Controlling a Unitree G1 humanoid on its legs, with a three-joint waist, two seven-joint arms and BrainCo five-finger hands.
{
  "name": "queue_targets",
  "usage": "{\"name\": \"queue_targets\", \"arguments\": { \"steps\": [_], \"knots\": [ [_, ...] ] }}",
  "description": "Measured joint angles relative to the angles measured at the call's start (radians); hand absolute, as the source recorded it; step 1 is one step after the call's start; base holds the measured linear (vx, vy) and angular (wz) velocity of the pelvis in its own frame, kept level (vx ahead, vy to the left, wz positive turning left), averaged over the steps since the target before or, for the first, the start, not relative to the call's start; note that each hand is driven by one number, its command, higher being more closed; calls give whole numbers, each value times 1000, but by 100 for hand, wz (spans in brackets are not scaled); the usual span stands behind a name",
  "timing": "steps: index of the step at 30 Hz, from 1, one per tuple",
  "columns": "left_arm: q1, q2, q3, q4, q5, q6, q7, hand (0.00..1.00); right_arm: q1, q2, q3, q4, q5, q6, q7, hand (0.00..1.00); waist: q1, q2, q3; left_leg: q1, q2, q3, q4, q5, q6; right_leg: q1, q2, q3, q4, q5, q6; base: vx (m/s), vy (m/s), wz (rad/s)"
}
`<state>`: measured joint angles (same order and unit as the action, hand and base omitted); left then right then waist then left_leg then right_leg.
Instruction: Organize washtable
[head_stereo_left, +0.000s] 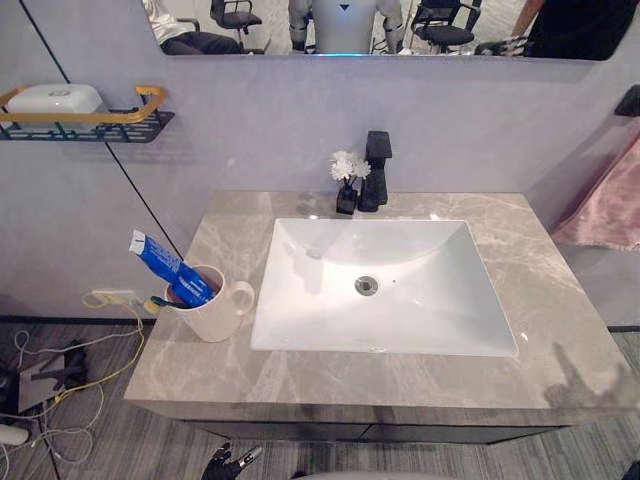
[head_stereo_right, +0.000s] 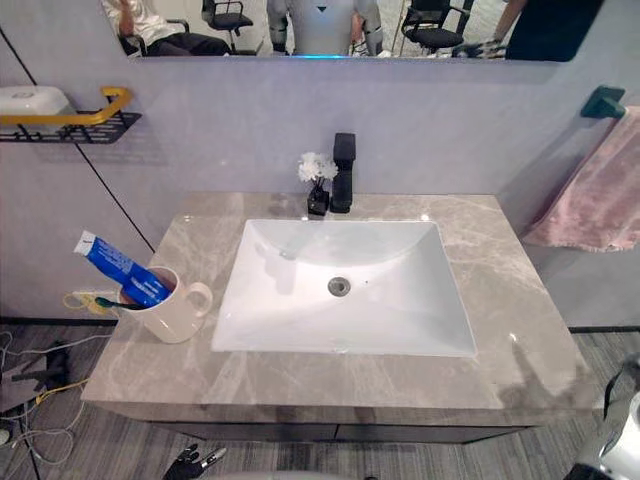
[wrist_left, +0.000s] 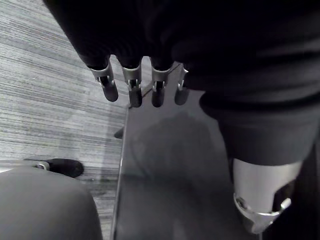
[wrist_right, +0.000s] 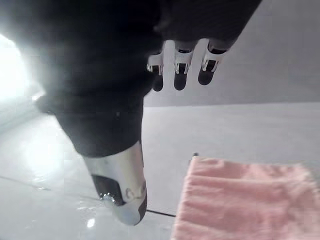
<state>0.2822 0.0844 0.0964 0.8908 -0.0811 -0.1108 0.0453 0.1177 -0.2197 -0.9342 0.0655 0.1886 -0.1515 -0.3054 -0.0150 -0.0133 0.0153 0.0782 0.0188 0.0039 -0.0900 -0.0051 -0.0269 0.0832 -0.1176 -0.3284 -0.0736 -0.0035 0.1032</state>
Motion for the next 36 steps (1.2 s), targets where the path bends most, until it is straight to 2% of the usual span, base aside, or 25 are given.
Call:
{"name": "queue_targets", "arguments": {
  "steps": [6,8,11,15,19,22,26,29,32,36],
  "knots": [
    [0,-37,63,-20,-36,15,4,0,119,236,39,1,92,4,-44,0,5,2,-3,21,0,26,-1,-11,11,7,-8,6,22,-6,3,16,16,-8],
    [0,-42,63,-22,-47,14,9,0,156,274,91,19,129,3,-42,0,5,2,-3,25,-1,37,2,-22,15,19,-11,6,24,-7,6,9,22,-13],
    [-18,-56,70,-20,-77,23,31,0,162,282,158,108,166,0,-38,0,6,4,-8,38,-1,74,19,-38,17,22,-22,6,45,-15,10,17,45,-19],
    [-24,-60,73,-20,-110,25,45,0,198,297,181,190,213,-3,8,0,32,-2,-10,44,-1,99,28,-53,18,24,-27,0,53,-16,12,4,21,-8],
    [-25,-60,72,-14,-126,26,47,0,217,301,248,383,219,11,75,0,30,-3,-9,48,3,145,38,-67,15,34,-34,-3,56,-17,14,-15,5,3],
    [-28,-60,68,-4,-140,24,46,0,226,298,299,479,186,45,114,0,31,-1,-9,58,2,164,35,-66,14,37,-43,-8,72,-27,18,-16,16,7],
    [-40,-54,56,17,-144,15,46,0,239,290,425,552,39,66,181,0,32,-2,-9,59,-4,150,28,-58,15,39,-45,-16,68,-27,18,2,1,8],
    [-63,-27,-3,49,-144,14,46,0,225,286,497,651,-54,85,222,0,35,-4,-8,66,-7,115,22,-45,14,65,-42,-49,46,-26,19,20,-29,31],
    [-69,-18,-18,64,-143,11,46,0,204,271,557,733,-84,88,248,0,34,-6,-4,75,-7,87,21,-41,6,82,-34,-61,33,-26,19,9,-38,19],
    [-87,0,-43,83,-141,4,44,0,166,247,575,831,-103,78,257,0,37,-18,11,74,-5,70,21,-37,2,92,-26,-81,24,-26,19,-28,-33,11]
  ]
}}
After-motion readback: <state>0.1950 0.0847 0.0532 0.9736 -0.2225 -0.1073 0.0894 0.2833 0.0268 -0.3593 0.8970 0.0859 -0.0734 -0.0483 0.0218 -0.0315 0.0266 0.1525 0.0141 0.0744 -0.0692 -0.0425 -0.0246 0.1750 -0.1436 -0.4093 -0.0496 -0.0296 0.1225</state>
